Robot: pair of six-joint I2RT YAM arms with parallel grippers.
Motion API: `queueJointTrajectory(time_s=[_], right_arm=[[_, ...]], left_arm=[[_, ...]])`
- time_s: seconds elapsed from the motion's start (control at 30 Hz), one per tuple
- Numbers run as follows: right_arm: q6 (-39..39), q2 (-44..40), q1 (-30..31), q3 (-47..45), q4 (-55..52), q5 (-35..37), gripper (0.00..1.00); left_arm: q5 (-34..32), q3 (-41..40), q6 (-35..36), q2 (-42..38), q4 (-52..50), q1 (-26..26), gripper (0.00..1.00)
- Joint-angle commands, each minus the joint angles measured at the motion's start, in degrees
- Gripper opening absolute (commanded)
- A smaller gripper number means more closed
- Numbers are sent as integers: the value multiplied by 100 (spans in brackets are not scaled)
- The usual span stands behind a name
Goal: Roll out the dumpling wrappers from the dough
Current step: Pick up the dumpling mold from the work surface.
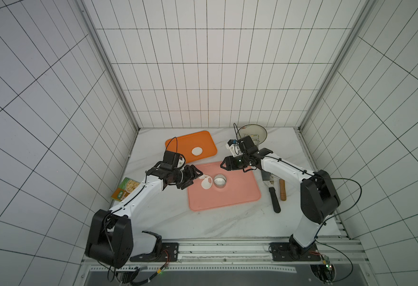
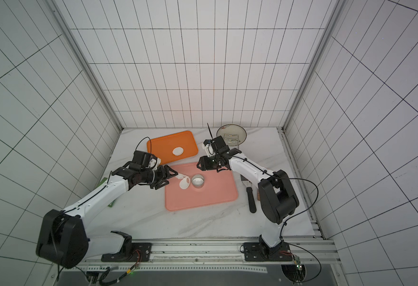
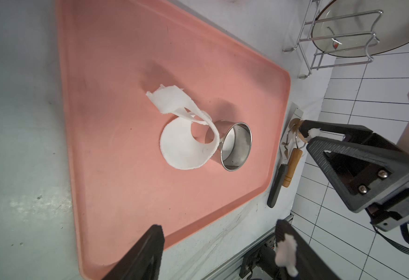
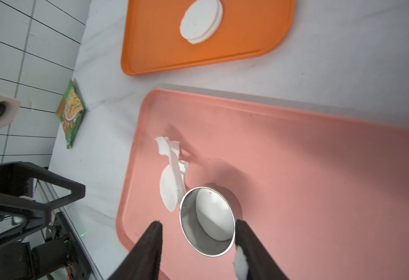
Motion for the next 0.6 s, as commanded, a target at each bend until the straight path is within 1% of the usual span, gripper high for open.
queueJointTrajectory(time_s=[0.0, 0.3, 0.5, 0.57], right_arm=[[-139, 271, 34, -4, -854, 380, 50], [-235, 967, 155, 372, -1260, 507, 47], [-245, 1219, 288, 589, -1378, 619, 45], [-244, 1247, 306, 645, -1410, 675, 42]], left_arm=[[-361, 56, 78, 84, 52, -113, 72], [-396, 12, 78, 55, 43, -124, 72], [-357, 17, 95, 141, 65, -124, 72], [-351, 26, 93, 160, 69, -124, 72]])
